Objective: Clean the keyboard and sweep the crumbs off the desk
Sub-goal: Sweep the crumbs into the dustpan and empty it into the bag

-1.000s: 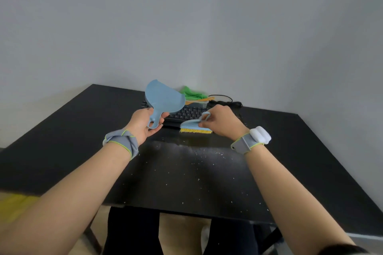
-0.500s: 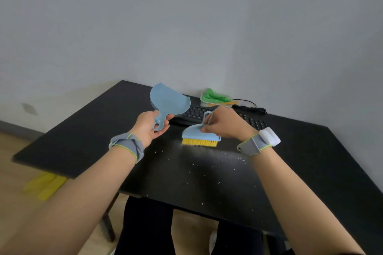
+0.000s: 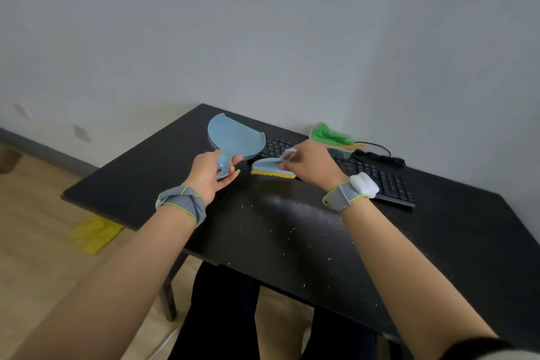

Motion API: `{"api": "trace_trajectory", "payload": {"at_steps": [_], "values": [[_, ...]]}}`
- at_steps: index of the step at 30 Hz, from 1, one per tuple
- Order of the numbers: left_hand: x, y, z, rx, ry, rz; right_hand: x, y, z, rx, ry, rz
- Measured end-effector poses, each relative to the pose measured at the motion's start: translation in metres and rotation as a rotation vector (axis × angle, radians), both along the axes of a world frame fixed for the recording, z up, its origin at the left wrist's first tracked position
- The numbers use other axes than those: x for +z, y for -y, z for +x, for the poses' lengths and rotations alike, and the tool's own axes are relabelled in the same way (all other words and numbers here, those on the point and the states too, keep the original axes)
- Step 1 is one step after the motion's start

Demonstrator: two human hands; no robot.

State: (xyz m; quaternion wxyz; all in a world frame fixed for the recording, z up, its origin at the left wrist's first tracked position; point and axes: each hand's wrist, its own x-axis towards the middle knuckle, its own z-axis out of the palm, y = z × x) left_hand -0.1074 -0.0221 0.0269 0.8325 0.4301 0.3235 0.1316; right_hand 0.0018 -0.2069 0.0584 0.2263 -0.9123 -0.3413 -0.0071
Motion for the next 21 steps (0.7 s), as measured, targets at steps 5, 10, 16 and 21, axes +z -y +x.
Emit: {"api": "trace_trajectory", "payload": {"at_steps": [5, 10, 16, 21], "values": [[-0.003, -0.011, -0.007, 0.044, 0.008, 0.028, 0.007, -0.003, -0.002, 0.081, -0.077, -0.107], [-0.003, -0.019, -0.013, 0.079, 0.003, 0.014, 0.006, -0.024, -0.004, 0.097, 0.009, 0.032], [-0.003, -0.03, -0.022, 0.12, 0.012, 0.071, -0.009, -0.042, -0.019, 0.262, -0.133, 0.012], [-0.008, -0.033, -0.024, 0.132, 0.018, 0.059, 0.006, -0.019, -0.025, 0.377, -0.226, -0.137]]}}
